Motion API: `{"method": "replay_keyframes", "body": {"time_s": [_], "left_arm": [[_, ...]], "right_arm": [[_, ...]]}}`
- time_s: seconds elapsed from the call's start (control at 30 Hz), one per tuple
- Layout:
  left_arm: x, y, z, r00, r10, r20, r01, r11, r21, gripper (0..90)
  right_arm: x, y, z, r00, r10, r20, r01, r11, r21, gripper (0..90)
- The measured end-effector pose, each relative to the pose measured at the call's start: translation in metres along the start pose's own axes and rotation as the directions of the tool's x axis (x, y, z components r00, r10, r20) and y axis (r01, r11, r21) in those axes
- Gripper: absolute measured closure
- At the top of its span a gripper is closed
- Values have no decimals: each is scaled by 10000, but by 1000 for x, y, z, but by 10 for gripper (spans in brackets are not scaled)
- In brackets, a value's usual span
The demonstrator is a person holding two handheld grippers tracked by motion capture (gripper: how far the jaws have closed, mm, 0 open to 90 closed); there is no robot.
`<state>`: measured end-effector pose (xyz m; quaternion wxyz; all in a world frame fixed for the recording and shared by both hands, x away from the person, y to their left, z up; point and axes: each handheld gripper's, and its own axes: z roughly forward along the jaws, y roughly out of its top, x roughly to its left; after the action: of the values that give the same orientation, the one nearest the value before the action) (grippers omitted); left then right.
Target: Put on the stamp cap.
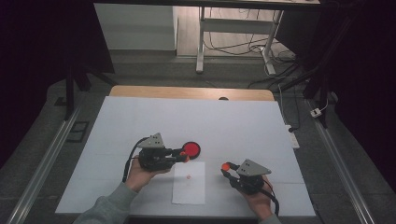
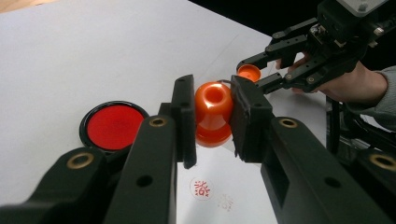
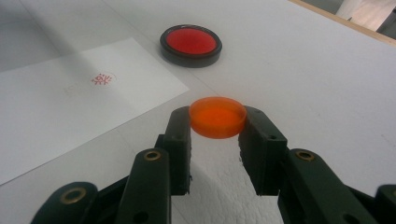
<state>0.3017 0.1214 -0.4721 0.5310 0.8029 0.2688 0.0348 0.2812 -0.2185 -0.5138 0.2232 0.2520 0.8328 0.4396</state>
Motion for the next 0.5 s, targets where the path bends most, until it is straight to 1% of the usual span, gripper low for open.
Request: {"method": "replay_keyframes", "body": {"time_s": [0.17, 0.2, 0.23, 0.37, 0.43, 0.5], "left_arm": [[-1, 0, 0, 10000, -2, 58, 2, 10000, -40, 718], [-1, 0, 0, 10000, 15, 64, -15, 10000, -32, 718], [-1, 0, 0, 10000, 29, 69, -29, 10000, -25, 718], [-2, 0, 1, 10000, 12, 80, -12, 10000, -9, 718], [-2, 0, 2, 10000, 16, 79, -16, 10000, 6, 718], [-2, 0, 2, 10000, 6, 85, -6, 10000, 15, 718]], "right_arm": [[2, 2, 2, 10000, -13, -56, 13, 10000, -5, 640], [2, 3, 3, 10000, -48, 21, 48, 10000, 42, 640], [3, 3, 3, 10000, 5, -7, -5, 10000, 13, 640], [5, 6, 7, 9990, 287, -343, -298, 9991, -316, 640], [6, 9, 8, 9990, 269, -359, -277, 9994, -228, 639], [8, 10, 11, 9983, 272, -512, -289, 9991, -314, 640]]}}
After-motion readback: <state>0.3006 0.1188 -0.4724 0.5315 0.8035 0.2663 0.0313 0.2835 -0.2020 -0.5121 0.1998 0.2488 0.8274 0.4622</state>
